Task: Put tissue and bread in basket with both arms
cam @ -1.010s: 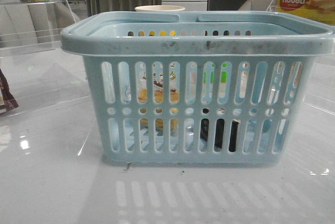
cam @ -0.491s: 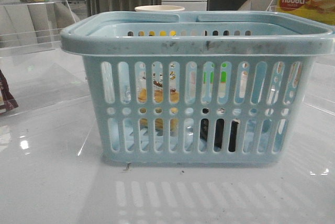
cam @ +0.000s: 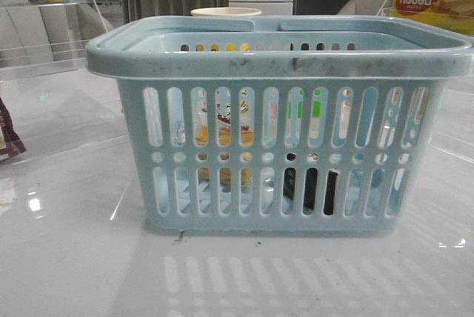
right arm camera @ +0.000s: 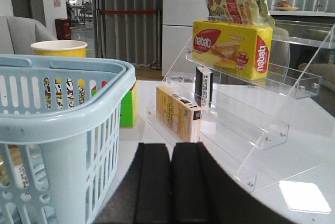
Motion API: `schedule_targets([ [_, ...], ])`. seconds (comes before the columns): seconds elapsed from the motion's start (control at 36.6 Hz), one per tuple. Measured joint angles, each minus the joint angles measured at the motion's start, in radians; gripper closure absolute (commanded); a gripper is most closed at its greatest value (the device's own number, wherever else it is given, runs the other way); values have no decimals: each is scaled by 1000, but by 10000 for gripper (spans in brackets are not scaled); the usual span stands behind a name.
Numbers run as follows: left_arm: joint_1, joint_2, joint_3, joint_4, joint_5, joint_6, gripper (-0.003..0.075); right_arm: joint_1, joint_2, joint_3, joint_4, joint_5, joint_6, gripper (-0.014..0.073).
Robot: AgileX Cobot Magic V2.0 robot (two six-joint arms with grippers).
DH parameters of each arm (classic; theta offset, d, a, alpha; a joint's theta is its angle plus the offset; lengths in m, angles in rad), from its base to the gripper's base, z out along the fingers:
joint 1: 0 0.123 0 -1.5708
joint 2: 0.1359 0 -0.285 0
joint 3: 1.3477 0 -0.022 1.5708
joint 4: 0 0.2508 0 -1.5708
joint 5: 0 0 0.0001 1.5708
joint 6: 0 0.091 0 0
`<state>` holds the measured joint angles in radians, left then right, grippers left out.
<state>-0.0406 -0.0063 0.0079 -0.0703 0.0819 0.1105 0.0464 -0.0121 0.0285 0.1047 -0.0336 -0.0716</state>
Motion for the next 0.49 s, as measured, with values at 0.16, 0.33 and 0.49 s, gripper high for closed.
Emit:
schedule_targets([
  [0.16,0,0,0,0,0,0,629,0,0,0,-12,2,0,540],
  [0.33,0,0,0,0,0,0,629,0,0,0,-14,2,0,540],
  [0.49,0,0,0,0,0,0,629,0,0,0,-16,2,0,540],
])
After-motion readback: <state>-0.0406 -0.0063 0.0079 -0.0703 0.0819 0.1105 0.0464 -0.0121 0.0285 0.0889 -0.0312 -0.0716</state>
